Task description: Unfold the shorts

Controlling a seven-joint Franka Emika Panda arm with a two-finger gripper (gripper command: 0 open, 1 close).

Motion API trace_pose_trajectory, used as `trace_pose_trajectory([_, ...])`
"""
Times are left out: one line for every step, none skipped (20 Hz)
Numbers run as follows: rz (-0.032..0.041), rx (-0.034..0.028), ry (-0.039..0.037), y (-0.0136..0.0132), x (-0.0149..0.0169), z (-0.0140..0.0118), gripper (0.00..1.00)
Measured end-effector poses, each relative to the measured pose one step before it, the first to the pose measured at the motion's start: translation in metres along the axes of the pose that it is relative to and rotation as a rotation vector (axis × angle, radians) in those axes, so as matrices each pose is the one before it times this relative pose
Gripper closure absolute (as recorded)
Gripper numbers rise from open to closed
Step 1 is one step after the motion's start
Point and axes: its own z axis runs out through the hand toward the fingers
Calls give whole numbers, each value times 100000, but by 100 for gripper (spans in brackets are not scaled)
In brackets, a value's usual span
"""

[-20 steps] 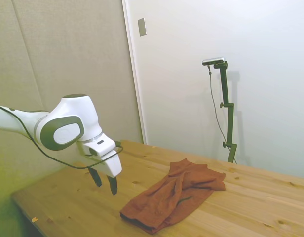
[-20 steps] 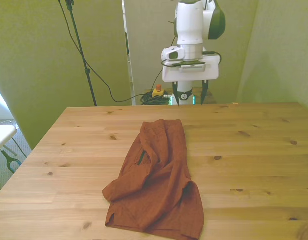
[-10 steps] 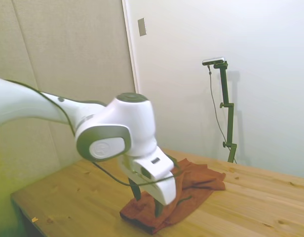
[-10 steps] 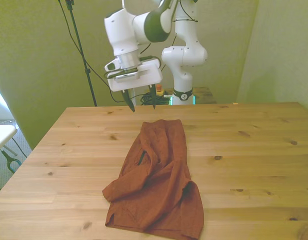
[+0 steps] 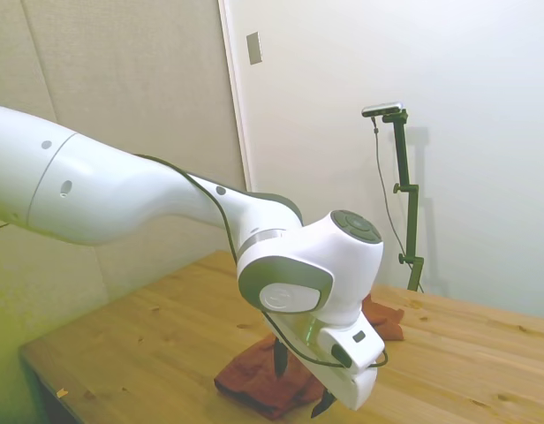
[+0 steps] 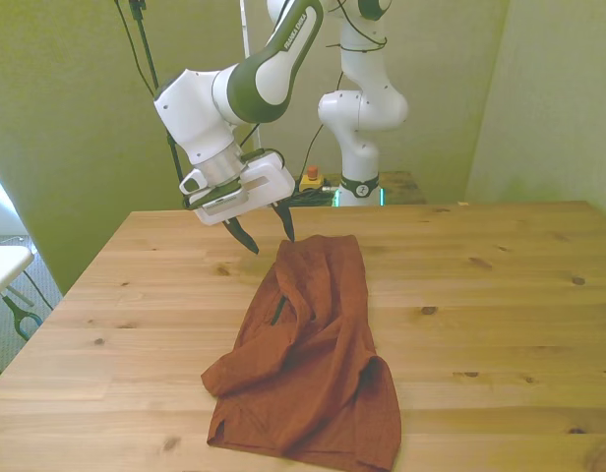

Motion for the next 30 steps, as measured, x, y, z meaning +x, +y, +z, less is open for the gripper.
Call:
trace_pose_trajectory([-932, 860, -1021, -115, -109, 178, 100])
trace_pose_trajectory([-1000, 753, -1169, -104, -134, 110, 100])
trace_pose_trajectory([-1208, 779, -1302, -119, -154, 87, 100])
trace_pose_trajectory([-1088, 421, -941, -115, -138, 43, 100])
trace_pose_trajectory([-861, 239, -984, -122, -143, 91, 100])
trace_pose_trajectory([-1058, 570, -753, -170, -103, 120, 100])
trace_pose_trajectory([-1163, 893, -728, -200, -98, 131, 100])
trace_pose_trajectory([-855, 465, -774, -117, -92, 138, 100])
trace_pose_trajectory([-816, 309, -647, -54, -78, 125, 100])
trace_pose_trajectory([-794, 161, -511, -17, -60, 115, 100])
trace_pose_trajectory([-705, -9, -367, 18, -42, 117, 100])
trace_pose_trajectory([-470, -45, -316, 6, -39, 128, 100])
trace_pose_trajectory([-258, -46, -265, 2, -39, 123, 100])
trace_pose_trajectory([-153, -54, -277, 10, -37, 142, 100])
trace_pose_trajectory([-3, -43, -272, 40, -32, 132, 100])
trace_pose_trajectory([35, -24, -183, 46, -20, 90, 100])
trace_pose_trajectory([45, -14, -113, 30, -12, 55, 100])
trace_pose_trajectory([29, -6, -60, 19, -6, 29, 100])
trace_pose_trajectory([29, 4, -26, 19, -2, 12, 100])
trace_pose_trajectory([46, 16, -2, 29, 3, -2, 100])
trace_pose_trajectory([66, 35, 43, 41, 9, -27, 100])
trace_pose_trajectory([148, 63, 60, 84, 18, -41, 100])
trace_pose_trajectory([151, 77, 77, 96, 20, -52, 100])
trace_pose_trajectory([124, 78, 85, 87, 16, -54, 100])
trace_pose_trajectory([100, 78, 100, 76, 14, -64, 100])
trace_pose_trajectory([10, 63, 114, 20, -4, -66, 100])
trace_pose_trajectory([-30, 92, 194, 0, -16, -107, 100])
trace_pose_trajectory([-34, 105, 219, -1, -20, -126, 100])
trace_pose_trajectory([42, 125, 245, 38, -3, -141, 100])
trace_pose_trajectory([130, 107, 223, 74, 28, -124, 100])
